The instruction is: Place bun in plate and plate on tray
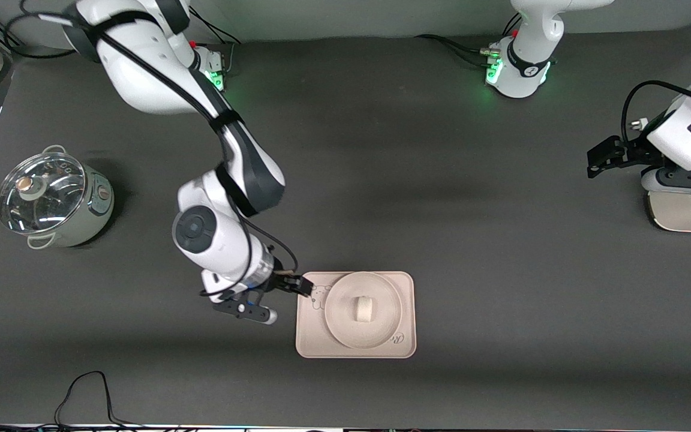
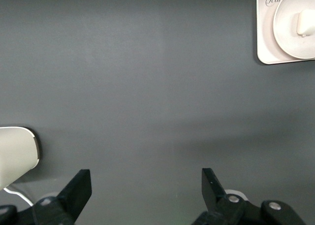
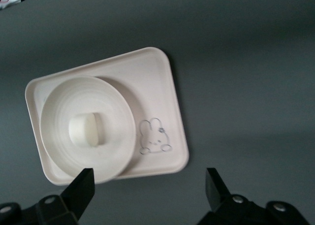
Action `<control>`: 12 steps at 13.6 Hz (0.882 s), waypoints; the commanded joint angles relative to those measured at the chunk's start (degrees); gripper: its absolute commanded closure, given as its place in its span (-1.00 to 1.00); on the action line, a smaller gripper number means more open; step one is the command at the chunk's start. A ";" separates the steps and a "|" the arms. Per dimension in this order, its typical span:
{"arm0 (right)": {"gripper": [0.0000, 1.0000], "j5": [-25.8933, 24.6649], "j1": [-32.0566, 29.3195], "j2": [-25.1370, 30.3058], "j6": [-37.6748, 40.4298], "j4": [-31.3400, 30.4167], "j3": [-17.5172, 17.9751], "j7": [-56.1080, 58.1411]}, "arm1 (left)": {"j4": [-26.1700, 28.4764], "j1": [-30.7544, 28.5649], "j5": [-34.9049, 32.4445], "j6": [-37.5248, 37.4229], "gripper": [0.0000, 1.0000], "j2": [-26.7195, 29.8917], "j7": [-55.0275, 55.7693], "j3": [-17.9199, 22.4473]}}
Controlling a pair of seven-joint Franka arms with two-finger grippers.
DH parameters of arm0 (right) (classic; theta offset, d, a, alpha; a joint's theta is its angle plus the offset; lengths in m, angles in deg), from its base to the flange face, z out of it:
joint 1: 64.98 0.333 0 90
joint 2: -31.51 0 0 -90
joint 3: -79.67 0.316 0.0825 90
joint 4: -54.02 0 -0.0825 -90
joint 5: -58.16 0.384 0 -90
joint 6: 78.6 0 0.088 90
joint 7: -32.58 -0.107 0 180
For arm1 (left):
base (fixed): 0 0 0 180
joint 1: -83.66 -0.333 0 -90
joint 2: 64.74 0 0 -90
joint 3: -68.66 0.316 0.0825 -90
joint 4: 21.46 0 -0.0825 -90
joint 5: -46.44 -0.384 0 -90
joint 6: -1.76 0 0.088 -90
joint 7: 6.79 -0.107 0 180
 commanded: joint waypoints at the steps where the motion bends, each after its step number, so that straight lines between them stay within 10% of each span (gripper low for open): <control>1: -1.00 -2.73 -3.48 9.62 9.34 -3.52 0.04 7.87 | -1.64 -0.15 -0.07 -2.07 -1.00 0.86 1.77 -0.02; 7: -1.00 -2.56 -15.78 31.07 25.89 -14.40 -0.04 27.21 | -2.35 -0.68 -0.25 -4.98 -1.00 1.04 1.95 2.79; 12: -1.00 -4.92 -20.11 36.29 27.22 -19.70 -4.16 41.63 | -2.43 -0.94 -0.25 -4.98 -1.00 1.04 3.61 2.79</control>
